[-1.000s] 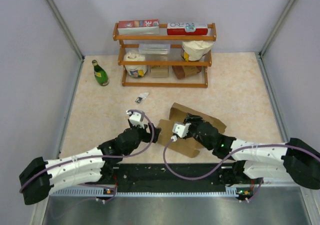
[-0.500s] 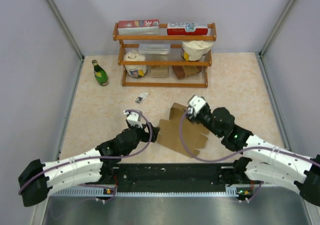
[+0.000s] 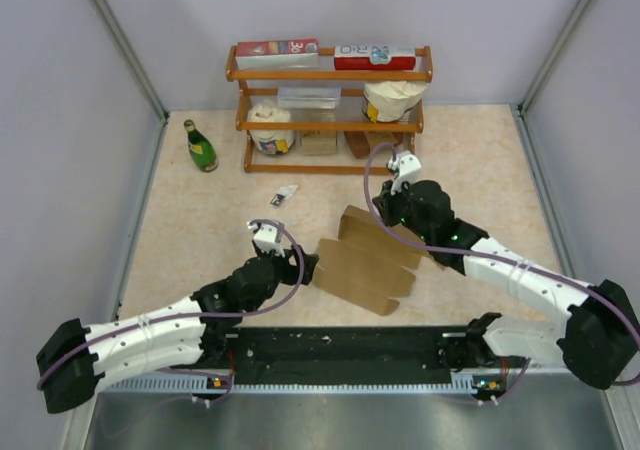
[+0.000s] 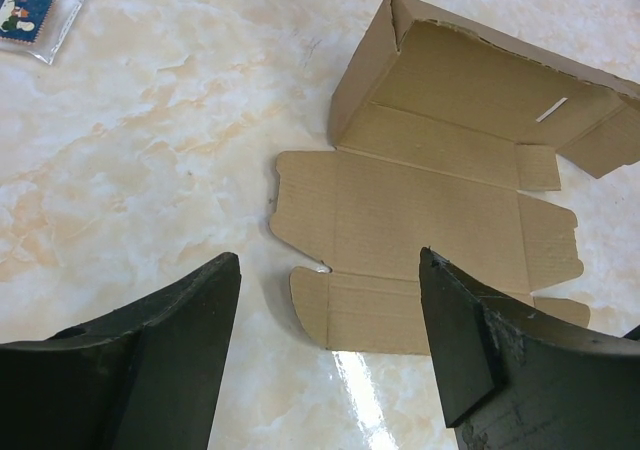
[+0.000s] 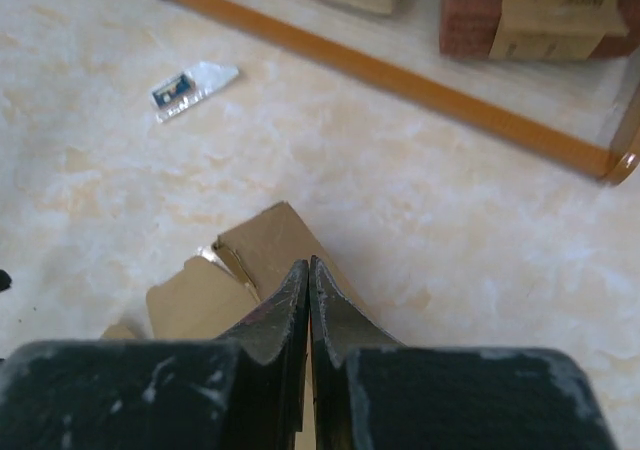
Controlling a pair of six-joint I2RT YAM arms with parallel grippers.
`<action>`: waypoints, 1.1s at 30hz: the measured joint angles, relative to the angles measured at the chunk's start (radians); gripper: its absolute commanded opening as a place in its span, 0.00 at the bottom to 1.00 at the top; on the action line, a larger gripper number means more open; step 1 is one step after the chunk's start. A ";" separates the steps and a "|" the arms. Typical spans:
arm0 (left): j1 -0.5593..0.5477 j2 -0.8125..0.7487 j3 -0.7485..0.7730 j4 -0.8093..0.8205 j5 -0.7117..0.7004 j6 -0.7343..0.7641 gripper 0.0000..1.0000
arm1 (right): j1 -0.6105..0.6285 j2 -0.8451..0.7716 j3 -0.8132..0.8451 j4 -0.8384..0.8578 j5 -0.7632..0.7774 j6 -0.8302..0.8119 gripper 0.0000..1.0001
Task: Fold the paper box
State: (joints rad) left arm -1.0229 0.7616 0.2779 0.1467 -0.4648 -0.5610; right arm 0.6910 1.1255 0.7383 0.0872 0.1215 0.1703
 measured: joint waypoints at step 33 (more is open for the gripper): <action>0.000 -0.022 0.000 -0.037 0.000 -0.012 0.73 | 0.000 0.161 -0.104 0.071 -0.097 0.069 0.00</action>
State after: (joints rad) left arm -1.0229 0.7399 0.2779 0.1093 -0.4648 -0.5732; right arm 0.6910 1.2865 0.6342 0.1577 0.0250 0.2394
